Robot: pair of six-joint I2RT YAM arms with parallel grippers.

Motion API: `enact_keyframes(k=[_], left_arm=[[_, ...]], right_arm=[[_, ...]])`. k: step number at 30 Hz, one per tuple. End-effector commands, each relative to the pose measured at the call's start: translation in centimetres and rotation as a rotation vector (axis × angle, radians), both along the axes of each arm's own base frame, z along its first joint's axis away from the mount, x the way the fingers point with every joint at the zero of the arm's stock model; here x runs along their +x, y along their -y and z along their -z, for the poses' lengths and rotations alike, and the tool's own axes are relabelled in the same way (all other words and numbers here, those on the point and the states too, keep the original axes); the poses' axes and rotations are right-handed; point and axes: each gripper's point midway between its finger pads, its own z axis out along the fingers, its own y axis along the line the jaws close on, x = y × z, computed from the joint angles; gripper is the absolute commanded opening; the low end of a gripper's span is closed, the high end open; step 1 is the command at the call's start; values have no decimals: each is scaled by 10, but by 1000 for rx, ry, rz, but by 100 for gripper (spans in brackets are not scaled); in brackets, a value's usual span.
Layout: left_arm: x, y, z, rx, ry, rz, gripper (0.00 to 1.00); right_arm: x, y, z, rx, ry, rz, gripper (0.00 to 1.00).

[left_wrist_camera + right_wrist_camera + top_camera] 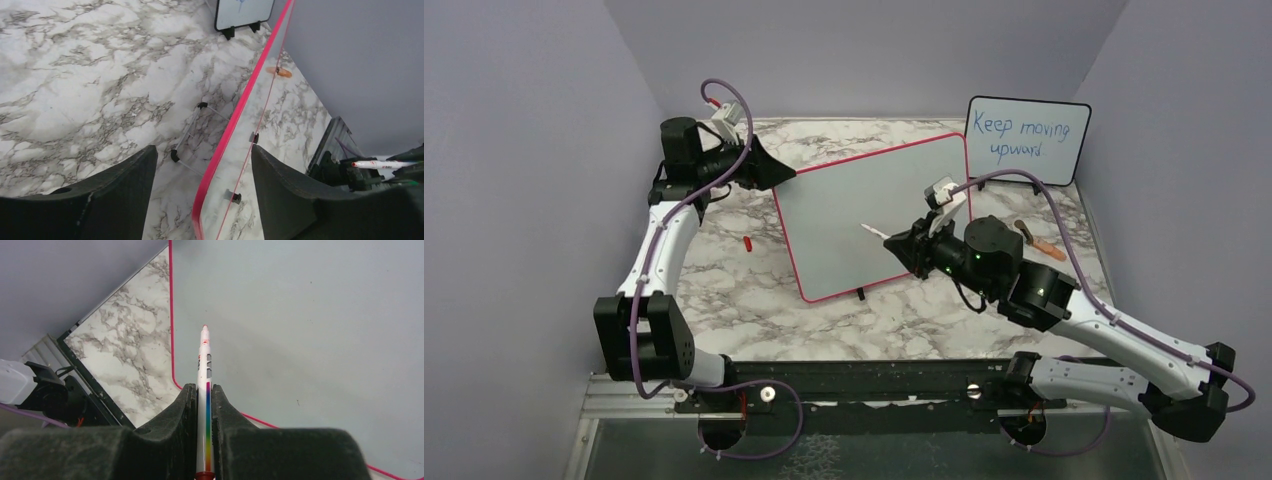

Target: Write a sentence on the whiteboard

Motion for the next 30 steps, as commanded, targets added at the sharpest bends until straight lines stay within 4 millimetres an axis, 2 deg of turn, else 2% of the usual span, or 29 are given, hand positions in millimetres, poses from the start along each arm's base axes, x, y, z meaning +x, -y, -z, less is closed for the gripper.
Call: enact_keyframes(k=[1,4,7,11,16,24,28,30], left_arm=[[-6,12,-5,-59,37,152,65],[-10,17,0,-80,26,197,58],[-15,26,9,-93,5,240,46],[-21,30,10,-109,20,262,28],[-29,33,14,-124,23,269,20],[-45,36,17,-144,53,265,1],[-51,35,21,-135,62,260,0],[-58,44,24,-130,66,284,0]], right_arm=[[3,-6,-8,-25,21,-16,1],[3,-12,-8,-29,22,-33,1],[4,-17,-7,-31,23,-48,1],[4,-23,-7,-36,25,-71,1],[5,-26,-8,-45,28,-77,1],[9,-34,-8,-69,0,-71,1],[11,-36,-6,-91,-7,-43,0],[11,-35,-9,-96,4,-20,0]])
